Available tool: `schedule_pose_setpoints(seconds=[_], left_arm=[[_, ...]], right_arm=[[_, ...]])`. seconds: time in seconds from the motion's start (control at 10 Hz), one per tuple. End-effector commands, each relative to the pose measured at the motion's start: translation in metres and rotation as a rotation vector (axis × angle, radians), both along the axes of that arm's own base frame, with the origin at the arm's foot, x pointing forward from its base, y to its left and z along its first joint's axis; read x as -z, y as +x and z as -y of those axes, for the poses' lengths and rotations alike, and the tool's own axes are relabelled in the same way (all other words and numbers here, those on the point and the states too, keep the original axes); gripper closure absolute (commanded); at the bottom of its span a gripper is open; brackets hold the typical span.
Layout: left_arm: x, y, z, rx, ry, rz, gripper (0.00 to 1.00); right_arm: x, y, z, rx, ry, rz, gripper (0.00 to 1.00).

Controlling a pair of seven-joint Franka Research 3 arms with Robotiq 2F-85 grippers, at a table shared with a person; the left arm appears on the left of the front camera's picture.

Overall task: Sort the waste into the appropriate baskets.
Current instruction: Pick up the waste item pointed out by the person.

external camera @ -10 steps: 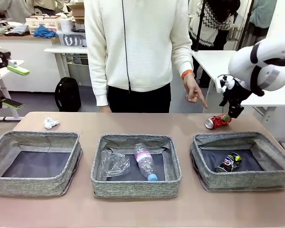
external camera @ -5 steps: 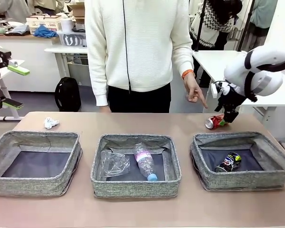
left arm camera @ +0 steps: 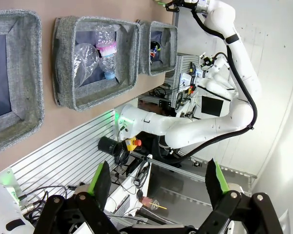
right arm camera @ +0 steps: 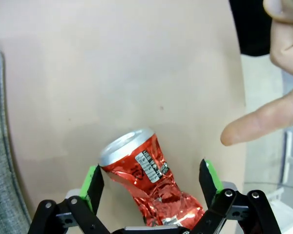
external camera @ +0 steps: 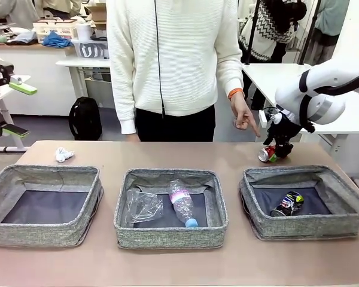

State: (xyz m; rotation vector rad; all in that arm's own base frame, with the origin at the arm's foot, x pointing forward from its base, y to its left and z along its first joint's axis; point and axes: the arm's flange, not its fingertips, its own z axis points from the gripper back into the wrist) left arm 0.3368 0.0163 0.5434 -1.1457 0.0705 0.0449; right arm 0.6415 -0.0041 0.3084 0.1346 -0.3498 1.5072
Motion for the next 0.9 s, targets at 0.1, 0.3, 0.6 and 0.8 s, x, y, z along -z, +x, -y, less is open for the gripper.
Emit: schedule_pose_setpoints(seconds=[0.1,0.3,0.6,0.8], left_arm=[[-0.0005,-0.0013,-0.0010,-0.002,0.001,0.004,0.00],[-0.0005,-0.0013,-0.0010,-0.002,0.001,0.004,0.00],[-0.0005,-0.0013,-0.0010,-0.002,0.001,0.004,0.00],[-0.0005,-0.0013,-0.0010,-0.002,0.001,0.004,0.00]], right_arm=[[-0.0010,0.0062,0.0018,0.025,0.016,-0.039,0.00],[-0.0004,0.0054,0.0022,0.003,-0.001,-0.081,0.60],[0.0024,0.0061,0.0021,0.007,0.001,-0.096,1.00],[0.0029,0.0055,0.0043,0.008,0.001,-0.107,0.96]])
